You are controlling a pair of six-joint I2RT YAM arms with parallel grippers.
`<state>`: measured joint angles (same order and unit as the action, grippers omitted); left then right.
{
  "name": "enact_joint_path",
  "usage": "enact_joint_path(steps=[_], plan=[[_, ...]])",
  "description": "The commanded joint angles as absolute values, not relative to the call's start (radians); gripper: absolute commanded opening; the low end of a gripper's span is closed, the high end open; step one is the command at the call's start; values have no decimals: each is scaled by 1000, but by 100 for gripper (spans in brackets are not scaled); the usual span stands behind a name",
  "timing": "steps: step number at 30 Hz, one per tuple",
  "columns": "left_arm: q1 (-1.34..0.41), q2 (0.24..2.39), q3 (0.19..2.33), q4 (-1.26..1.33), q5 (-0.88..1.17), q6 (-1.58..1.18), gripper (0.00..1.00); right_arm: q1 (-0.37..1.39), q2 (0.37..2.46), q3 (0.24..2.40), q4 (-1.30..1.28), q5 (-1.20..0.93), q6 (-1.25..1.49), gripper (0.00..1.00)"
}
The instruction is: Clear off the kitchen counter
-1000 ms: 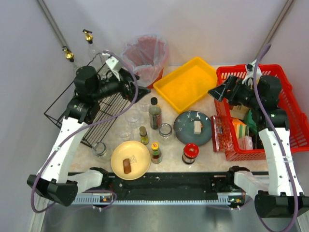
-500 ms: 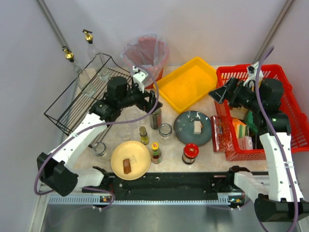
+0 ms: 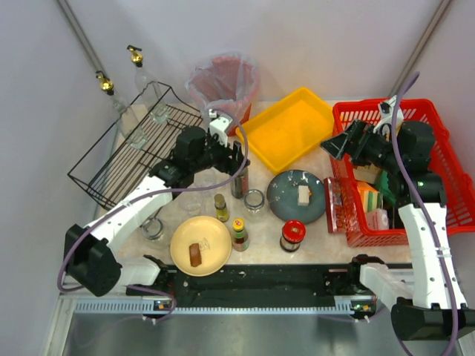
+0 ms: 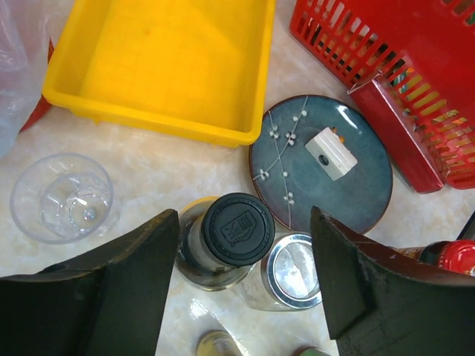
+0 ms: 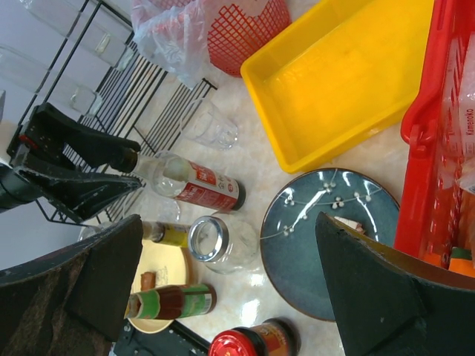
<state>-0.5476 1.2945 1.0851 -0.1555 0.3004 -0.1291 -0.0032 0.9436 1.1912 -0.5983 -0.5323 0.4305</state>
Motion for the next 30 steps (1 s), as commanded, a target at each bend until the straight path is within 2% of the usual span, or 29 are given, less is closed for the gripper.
enact_joint_path(steps=[1,9,19,21,30], plan=[[-564,1310,1060,-57,253,-124,72,-11,931,1200,-580,-528,419,96],[-581,1310,1005,28,189,-107,55,-11,933,1195,-587,-525,414,97],[-592,1296,1005,46,160,-89,8,-11,927,1203,-598,-506,400,96],[-595,1289,1017,48,158,-90,1,-11,928,1203,-598,-506,400,96],[-607,1223,1081,46,120,-94,0,-11,923,1200,-598,-503,402,96]])
